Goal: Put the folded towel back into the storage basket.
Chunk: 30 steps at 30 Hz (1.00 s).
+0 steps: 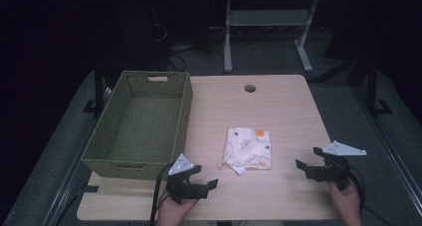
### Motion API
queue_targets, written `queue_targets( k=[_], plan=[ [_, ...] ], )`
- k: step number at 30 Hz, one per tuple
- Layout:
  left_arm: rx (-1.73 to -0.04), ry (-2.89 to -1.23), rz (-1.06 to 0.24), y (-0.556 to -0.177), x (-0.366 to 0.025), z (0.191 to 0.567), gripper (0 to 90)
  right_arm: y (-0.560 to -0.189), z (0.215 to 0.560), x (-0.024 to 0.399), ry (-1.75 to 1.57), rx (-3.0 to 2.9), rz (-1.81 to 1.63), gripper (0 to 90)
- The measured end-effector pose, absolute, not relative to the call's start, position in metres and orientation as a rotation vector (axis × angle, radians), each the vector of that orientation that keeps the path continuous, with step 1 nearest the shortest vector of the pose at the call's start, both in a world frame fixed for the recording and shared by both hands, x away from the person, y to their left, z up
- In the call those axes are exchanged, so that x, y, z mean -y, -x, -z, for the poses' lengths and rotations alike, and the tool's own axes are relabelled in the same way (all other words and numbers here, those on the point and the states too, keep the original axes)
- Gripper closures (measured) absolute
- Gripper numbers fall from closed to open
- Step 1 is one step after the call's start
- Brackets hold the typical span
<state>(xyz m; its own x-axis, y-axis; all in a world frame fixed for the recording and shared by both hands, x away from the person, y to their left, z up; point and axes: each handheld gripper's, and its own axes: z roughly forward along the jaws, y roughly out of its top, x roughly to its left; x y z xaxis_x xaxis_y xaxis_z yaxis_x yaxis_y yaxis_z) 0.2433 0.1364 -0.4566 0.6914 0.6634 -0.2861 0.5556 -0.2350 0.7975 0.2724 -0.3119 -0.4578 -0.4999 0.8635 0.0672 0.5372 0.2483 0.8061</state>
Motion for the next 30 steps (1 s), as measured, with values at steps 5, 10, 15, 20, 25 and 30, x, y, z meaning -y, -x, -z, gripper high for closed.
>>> queue_targets(
  k=[5, 10, 15, 20, 25, 30],
  plan=[
    [-0.943, -1.907, -0.141, -0.244, -0.137, 0.456, 18.9, -0.273, 0.458, 0.312, -1.273, -2.147, -1.144, 14.0],
    [-0.927, -1.888, -0.122, -0.241, -0.137, 0.455, 18.8, -0.272, 0.458, 0.311, -1.267, -2.153, -1.145, 14.0],
    [-0.910, -1.873, -0.089, -0.239, -0.134, 0.452, 18.9, -0.271, 0.458, 0.311, -1.273, -2.152, -1.142, 14.0],
    [-0.880, -1.909, -0.097, -0.236, -0.125, 0.447, 18.9, -0.272, 0.459, 0.312, -1.283, -2.151, -1.147, 14.0],
    [-0.850, -1.918, -0.084, -0.239, -0.120, 0.441, 19.1, -0.271, 0.460, 0.312, -1.289, -2.147, -1.142, 14.0],
    [-0.827, -1.933, -0.085, -0.245, -0.113, 0.433, 19.2, -0.272, 0.460, 0.312, -1.292, -2.148, -1.140, 14.0]
  ],
)
